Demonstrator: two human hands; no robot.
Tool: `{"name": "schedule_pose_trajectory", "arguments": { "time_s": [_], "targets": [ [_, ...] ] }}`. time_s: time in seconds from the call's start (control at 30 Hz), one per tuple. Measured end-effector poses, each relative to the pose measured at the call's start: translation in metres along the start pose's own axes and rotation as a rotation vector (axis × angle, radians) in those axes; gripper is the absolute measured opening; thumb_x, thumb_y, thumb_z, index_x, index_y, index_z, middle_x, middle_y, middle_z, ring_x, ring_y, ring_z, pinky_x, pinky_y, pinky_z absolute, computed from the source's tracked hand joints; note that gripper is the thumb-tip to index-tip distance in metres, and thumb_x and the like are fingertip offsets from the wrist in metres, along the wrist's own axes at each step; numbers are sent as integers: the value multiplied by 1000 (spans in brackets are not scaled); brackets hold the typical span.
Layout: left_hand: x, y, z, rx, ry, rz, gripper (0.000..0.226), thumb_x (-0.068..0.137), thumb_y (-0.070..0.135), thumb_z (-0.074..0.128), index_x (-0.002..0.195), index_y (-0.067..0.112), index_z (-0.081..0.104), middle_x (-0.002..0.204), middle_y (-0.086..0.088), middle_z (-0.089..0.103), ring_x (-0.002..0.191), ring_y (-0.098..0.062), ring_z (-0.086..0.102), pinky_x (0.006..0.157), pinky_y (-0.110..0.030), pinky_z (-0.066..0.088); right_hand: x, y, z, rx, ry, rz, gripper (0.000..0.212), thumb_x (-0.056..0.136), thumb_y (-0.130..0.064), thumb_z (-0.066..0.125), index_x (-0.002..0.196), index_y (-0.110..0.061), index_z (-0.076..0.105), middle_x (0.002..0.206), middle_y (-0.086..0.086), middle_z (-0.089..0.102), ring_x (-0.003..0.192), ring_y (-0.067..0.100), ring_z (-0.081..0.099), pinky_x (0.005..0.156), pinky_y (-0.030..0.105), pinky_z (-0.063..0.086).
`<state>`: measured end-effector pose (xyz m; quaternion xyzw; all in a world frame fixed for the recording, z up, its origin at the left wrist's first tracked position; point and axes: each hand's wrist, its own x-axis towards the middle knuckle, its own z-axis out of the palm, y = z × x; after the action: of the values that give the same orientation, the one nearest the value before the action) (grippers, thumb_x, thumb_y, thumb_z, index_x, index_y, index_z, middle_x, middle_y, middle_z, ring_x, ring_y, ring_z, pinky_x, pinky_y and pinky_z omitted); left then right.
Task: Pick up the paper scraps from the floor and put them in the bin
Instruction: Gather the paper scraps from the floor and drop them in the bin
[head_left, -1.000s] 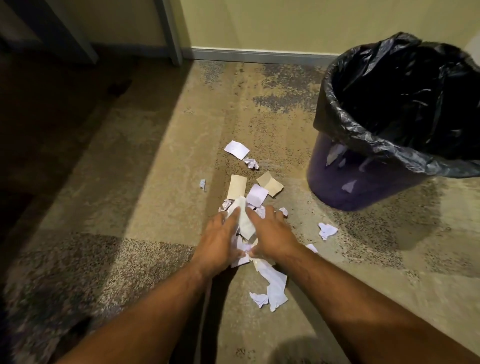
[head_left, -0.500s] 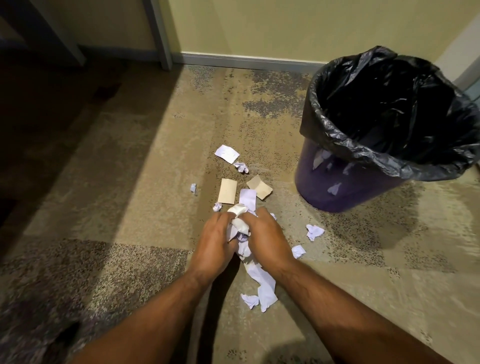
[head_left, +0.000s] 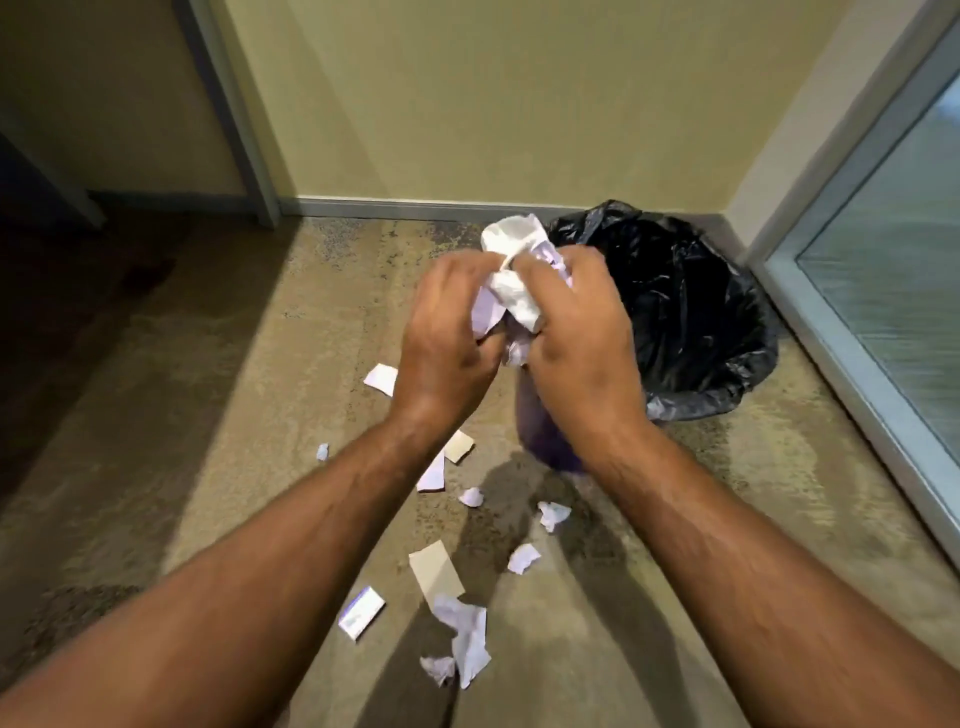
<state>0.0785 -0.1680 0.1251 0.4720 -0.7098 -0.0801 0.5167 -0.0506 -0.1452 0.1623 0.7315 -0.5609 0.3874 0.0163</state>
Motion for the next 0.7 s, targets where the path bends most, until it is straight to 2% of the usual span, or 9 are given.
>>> {"name": "schedule_pose_trajectory", "arguments": {
  "time_s": [0.1,0.17,0.2,0.27,0.33,0.47,0.53,0.6,0.7],
  "targets": [
    [42,30,31,-64,-43,88,47,80,7,73,126,7,61,120,-7,60,110,-21,56,92,-24,44,19,29,-27,26,92,162,33,95,-12,54,125,-24,62,115,-6,53,98,8,54,77,25,43],
    [48,39,52,-79,-180,82,52,80,7,71,130,8,58,124,-8,58,115,-24,54,98,-30,44,19,50,-37,33,109,281,31,97,-19,52,125,-30,59,110,-18,48,94,-4,50,76,22,44],
    [49,41,60,-68,-263,79,54,81,7,69,133,10,56,127,-7,55,118,-25,53,101,-34,44,16,59,-40,-3,83,298,36,95,-16,53,128,-28,58,113,-16,48,96,-2,51,79,22,45],
    [49,41,76,-30,-395,66,59,83,12,67,140,11,51,135,-9,51,125,-28,49,107,-43,42,4,76,-43,-134,-47,284,54,89,-8,55,140,-22,51,129,3,47,109,20,54,86,28,44],
    [46,39,85,13,-494,30,69,83,21,67,148,13,45,146,-10,47,136,-29,43,112,-49,38,-8,85,-43,-194,-179,336,67,88,-6,56,151,-24,40,148,13,36,125,35,49,95,36,45],
    [40,38,83,37,-587,-35,77,88,38,63,156,27,30,160,-1,33,151,-26,26,118,-62,26,-22,83,-39,-155,-296,501,76,94,-7,57,158,-31,25,168,11,10,147,37,31,110,49,41],
    [41,39,77,8,-603,-51,73,92,37,62,157,28,30,162,0,31,152,-25,23,120,-64,21,-24,76,-38,-144,-206,463,71,91,-2,56,155,-25,34,165,10,20,145,32,35,111,48,42],
    [39,38,67,-60,-543,-32,65,95,34,59,155,25,35,158,1,37,149,-20,30,119,-59,26,-25,68,-35,-127,-57,325,58,88,1,55,144,-14,51,152,10,41,135,29,45,106,47,46],
    [23,26,48,-94,-380,-56,50,101,27,54,149,19,44,148,2,48,137,-9,42,115,-33,36,-37,53,-27,-148,82,19,37,87,3,56,122,-4,64,119,12,59,106,29,55,86,44,49]
  ]
}}
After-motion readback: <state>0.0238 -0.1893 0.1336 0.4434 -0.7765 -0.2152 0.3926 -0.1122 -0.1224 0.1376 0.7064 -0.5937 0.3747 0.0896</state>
